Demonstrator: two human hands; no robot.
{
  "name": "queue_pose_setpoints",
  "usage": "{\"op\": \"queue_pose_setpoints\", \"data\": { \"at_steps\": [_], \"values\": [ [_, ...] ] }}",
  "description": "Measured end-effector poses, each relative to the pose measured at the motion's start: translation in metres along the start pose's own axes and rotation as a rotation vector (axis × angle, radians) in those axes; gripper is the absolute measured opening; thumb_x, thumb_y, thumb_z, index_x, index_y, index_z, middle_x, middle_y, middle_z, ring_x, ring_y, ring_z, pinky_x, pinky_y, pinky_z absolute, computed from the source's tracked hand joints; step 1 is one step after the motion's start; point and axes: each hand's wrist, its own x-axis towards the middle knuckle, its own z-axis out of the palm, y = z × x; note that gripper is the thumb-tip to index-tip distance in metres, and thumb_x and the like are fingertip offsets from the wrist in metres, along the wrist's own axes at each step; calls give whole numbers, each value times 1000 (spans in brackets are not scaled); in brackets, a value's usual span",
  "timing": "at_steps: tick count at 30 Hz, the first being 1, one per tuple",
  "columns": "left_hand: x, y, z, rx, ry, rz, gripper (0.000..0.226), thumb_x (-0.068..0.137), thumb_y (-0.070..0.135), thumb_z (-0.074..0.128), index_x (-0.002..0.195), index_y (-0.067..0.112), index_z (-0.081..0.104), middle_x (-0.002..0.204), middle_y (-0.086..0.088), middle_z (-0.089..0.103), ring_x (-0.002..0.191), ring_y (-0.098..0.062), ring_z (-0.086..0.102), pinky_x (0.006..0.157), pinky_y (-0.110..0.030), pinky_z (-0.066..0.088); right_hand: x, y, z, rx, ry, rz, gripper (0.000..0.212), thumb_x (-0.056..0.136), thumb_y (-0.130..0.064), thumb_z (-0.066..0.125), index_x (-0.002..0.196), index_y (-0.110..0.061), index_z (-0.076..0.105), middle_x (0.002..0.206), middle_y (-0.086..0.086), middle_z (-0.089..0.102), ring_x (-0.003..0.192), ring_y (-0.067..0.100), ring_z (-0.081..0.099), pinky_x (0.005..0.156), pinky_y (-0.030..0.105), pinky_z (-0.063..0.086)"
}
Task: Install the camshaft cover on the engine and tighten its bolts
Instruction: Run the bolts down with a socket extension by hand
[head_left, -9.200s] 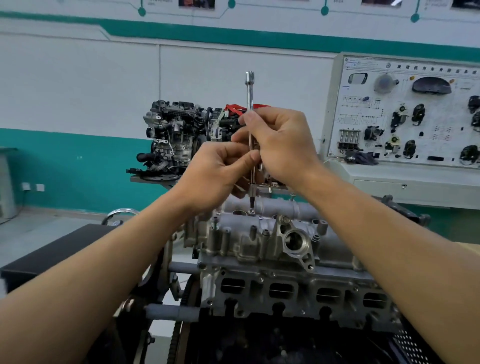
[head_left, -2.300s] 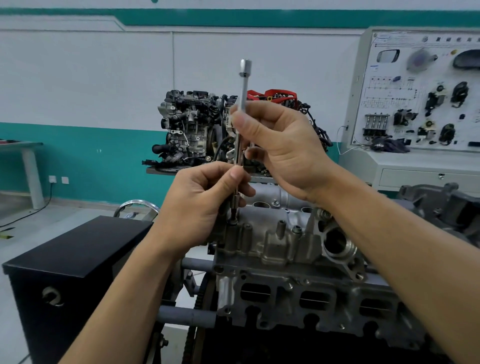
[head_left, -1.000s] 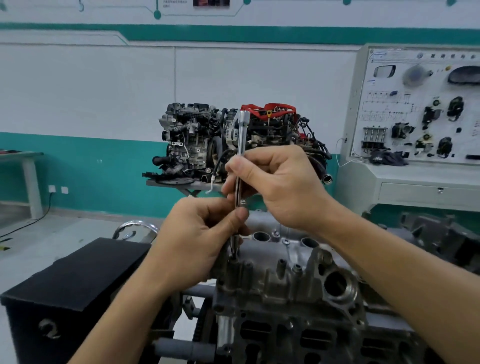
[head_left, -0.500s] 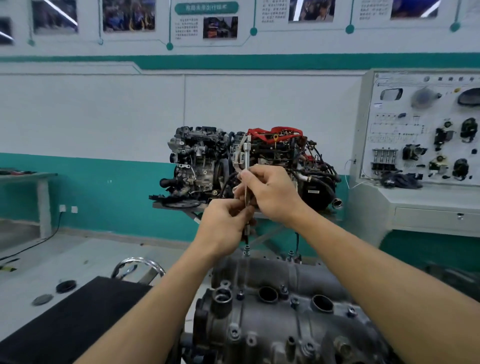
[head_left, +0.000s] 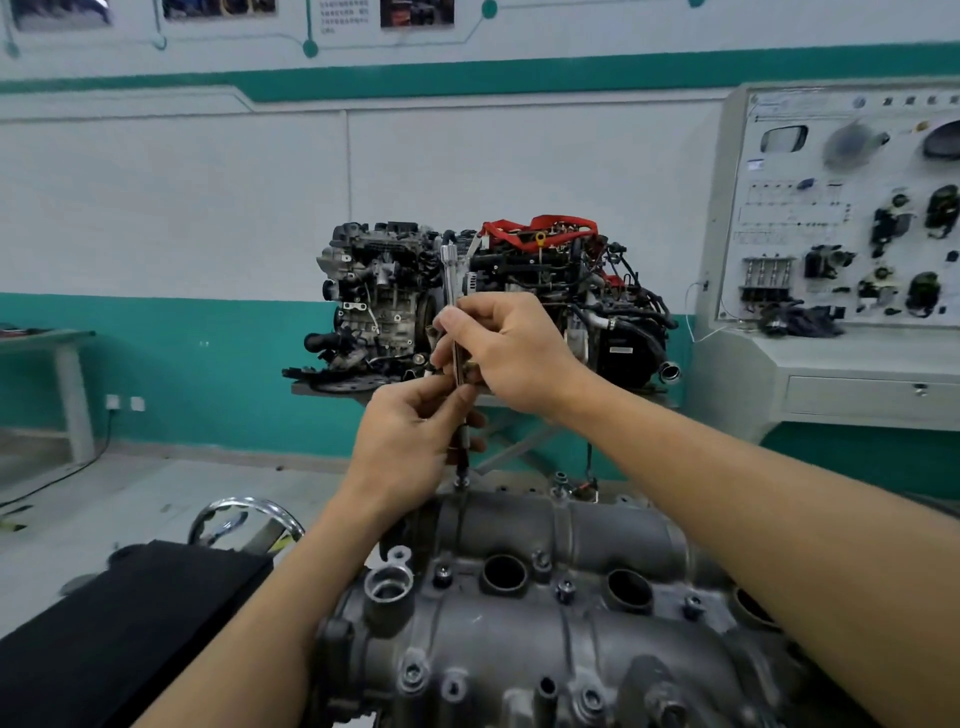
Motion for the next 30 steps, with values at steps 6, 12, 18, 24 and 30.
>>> {"op": "queue_pose_setpoints", "data": {
  "at_steps": [6,12,18,24,30],
  "values": [
    [-1,-2,0,17,8,21,16,97,16,62,91,19,76,76,-15,73,61,-25,71,55,-31,58,-3,6,-2,99,-15,9,25,102,-17,53,87,-3,68,69,4,71,60,16,64,51,23,51],
    [0,-6,4,14,-23,55,15,97,16,62,93,16,76,71,-10,72,58,-24,69,53,-29,57,-13,8,-13,150,-51,32,21,103,-16,51,94,-7,67,78,6,72,66,15,67,56,25,53],
    [1,-9,2,-12,-66,53,15,97,18,60,94,15,74,75,-9,74,63,-25,72,58,-32,58,-19,5,-14,181,-52,37,16,103,-13,50,98,-10,65,78,0,71,65,6,67,49,18,48],
    [2,-7,-1,4,-65,25,17,98,17,57,98,11,72,82,-15,76,68,-28,74,62,-34,61,-19,5,-3,226,10,62,15,102,-7,51,104,-3,64,79,3,69,58,1,64,47,13,45],
    [5,-8,0,26,-82,7,18,99,19,56,96,12,73,84,-16,76,69,-29,75,60,-31,62,-22,6,-5,200,47,60,15,102,-8,50,98,-5,65,78,3,70,58,0,64,47,12,45]
  ]
}}
